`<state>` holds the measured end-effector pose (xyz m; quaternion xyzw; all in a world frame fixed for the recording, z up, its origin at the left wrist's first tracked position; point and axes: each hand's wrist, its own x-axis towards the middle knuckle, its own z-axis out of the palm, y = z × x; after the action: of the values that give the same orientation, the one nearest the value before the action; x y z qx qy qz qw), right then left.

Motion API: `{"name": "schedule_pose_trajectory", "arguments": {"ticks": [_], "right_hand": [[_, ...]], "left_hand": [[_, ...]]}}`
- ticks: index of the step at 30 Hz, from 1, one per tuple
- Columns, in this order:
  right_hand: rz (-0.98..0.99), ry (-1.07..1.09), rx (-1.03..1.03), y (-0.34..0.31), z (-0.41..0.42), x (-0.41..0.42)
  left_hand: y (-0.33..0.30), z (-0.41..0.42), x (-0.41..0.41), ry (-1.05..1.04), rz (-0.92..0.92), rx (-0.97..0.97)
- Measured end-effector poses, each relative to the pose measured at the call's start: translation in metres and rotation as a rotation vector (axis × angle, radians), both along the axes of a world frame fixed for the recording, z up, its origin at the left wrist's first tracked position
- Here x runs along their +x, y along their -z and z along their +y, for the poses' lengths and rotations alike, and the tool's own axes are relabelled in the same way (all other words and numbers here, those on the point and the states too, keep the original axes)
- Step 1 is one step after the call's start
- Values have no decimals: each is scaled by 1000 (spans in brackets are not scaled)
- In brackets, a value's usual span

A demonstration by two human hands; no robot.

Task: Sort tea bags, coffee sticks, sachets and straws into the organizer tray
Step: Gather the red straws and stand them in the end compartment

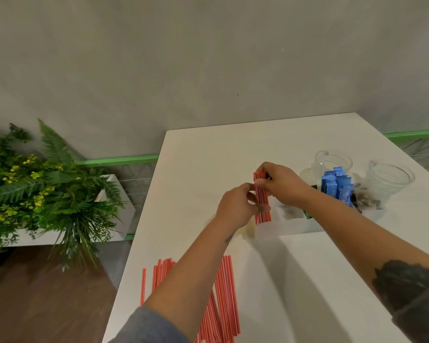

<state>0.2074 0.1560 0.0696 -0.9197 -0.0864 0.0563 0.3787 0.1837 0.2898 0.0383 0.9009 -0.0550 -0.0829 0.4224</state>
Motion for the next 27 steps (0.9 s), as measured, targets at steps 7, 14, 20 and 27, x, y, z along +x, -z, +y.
{"name": "schedule_pose_trajectory", "arguments": {"ticks": [7, 14, 20, 27], "right_hand": [[55, 7, 18, 12, -8, 4], [13, 103, 53, 18, -10, 8], [-20, 90, 7, 22, -10, 9], [42, 90, -38, 25, -9, 8]], "left_hand": [[2, 1, 2, -39, -62, 17], [1, -4, 8, -72, -126, 103], [6, -4, 13, -94, -204, 226], [8, -2, 20, -167, -202, 225]]}}
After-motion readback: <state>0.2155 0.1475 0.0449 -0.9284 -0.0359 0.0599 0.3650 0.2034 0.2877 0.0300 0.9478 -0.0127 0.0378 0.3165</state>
